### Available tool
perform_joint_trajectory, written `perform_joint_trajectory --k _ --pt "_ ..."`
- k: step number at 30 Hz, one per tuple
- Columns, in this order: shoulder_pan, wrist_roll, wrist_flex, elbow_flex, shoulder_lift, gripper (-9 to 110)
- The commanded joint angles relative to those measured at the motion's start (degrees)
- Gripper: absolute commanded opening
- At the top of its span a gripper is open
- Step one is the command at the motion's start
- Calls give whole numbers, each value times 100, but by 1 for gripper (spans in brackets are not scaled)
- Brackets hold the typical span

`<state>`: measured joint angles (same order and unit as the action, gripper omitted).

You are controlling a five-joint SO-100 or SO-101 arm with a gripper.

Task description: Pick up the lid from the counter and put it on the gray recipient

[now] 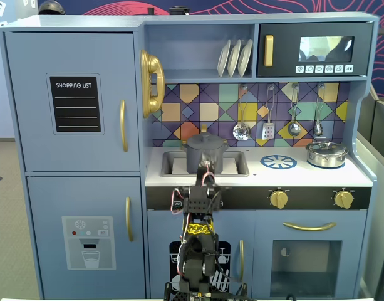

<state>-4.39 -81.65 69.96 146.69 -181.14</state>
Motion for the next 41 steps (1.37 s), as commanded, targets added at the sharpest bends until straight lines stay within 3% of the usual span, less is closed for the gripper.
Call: perform_joint_trajectory --k 1,7,11,17,41 --pt "114 422 -185 861 -88 0" --pt "141 457 -624 2487 -88 0" --pt "352 817 202 2531 -97 0" --pt "316 -44 1696 2531 -97 2" --pt "246 -492 1767 2531 -97 4"
